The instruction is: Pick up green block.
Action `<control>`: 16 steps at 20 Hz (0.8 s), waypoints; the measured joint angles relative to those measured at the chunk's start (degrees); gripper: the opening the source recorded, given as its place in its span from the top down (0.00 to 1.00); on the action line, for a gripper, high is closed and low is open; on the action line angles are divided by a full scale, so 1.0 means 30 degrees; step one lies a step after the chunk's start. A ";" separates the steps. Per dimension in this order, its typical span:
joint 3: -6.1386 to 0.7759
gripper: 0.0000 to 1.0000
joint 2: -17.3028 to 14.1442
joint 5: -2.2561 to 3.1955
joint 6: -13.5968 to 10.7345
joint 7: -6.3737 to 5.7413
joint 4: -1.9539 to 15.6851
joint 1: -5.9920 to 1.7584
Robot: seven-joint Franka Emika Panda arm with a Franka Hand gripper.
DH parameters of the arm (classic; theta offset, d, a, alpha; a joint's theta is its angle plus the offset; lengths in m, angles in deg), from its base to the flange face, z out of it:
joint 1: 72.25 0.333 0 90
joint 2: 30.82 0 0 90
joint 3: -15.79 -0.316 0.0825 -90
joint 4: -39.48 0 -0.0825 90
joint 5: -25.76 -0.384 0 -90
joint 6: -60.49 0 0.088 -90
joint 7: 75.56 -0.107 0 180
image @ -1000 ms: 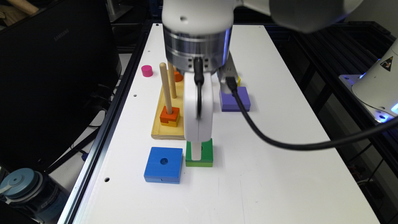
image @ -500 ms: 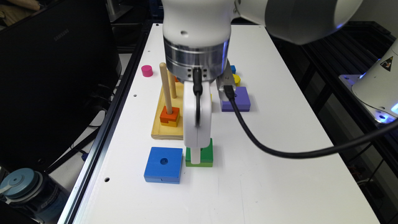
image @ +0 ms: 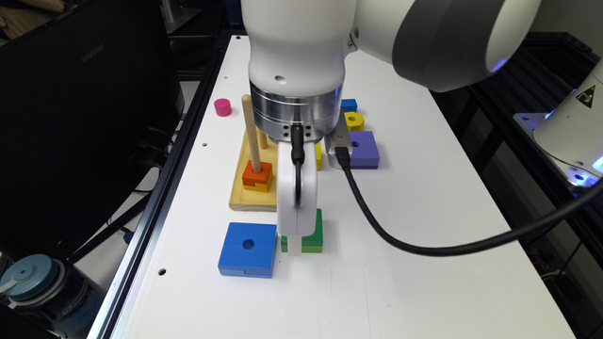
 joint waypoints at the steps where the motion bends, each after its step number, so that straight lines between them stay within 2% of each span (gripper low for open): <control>1: 0.0000 0.00 0.0000 0.0000 0.0000 0.0000 0.0000 0.0000; 4: 0.0001 0.00 0.0000 0.0000 0.0000 0.0000 0.0001 0.0001; 6: 0.0092 0.00 -0.0169 0.0049 0.0044 -0.0004 -0.0002 0.0049; 7: 0.0305 0.00 -0.0474 0.0227 0.0264 -0.0069 0.0000 0.0172; 8: 0.0637 0.00 -0.0923 0.0530 0.0718 -0.0207 0.0012 0.0372; 9: 0.0823 0.00 -0.1191 0.0852 0.0997 -0.0449 0.0104 0.0519; 10: 0.0813 0.00 -0.1212 0.0901 0.0916 -0.0535 0.0203 0.0575; 12: 0.0935 0.00 -0.1265 0.0933 0.0925 -0.0605 0.0284 0.0748; 16: 0.0961 0.00 -0.1265 0.0933 0.0924 -0.0611 0.0299 0.0779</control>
